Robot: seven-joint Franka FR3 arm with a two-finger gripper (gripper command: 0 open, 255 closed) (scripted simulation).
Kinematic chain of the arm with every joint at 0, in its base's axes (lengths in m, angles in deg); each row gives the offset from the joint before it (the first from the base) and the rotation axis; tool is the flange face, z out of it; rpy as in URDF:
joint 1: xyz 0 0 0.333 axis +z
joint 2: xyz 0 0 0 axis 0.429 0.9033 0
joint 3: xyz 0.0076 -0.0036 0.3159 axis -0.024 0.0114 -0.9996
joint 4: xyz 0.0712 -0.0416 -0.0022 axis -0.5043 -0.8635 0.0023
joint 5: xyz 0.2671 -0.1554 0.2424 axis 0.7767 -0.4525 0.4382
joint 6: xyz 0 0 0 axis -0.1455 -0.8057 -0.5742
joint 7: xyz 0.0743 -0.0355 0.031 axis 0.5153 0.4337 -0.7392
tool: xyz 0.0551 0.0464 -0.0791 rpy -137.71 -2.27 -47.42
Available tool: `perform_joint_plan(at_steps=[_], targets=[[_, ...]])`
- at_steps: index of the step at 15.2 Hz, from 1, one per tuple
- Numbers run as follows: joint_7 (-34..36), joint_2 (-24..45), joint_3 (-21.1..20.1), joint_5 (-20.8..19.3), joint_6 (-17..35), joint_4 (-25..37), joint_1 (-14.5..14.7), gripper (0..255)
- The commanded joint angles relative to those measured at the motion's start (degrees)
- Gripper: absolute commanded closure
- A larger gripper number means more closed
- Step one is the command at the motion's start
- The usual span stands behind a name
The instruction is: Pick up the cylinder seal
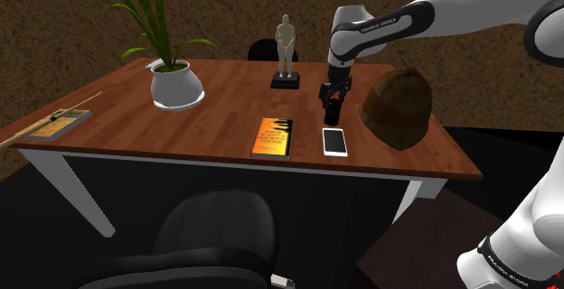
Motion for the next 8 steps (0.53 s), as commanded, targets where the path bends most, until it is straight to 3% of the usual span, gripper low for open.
perform_joint_plan(at_steps=[1,3,4,8], targets=[[0.0,0.7,0.0,0.1,1.8,-1.1,0.0,0],[0.0,0.7,0.0,0.1,1.8,-1.1,0.0,0],[0.0,0.6,0.0,0.1,1.9,-1.3,0.0,255],[-0.1,0.6,0.0,0.1,1.9,-1.2,0.0,255]])
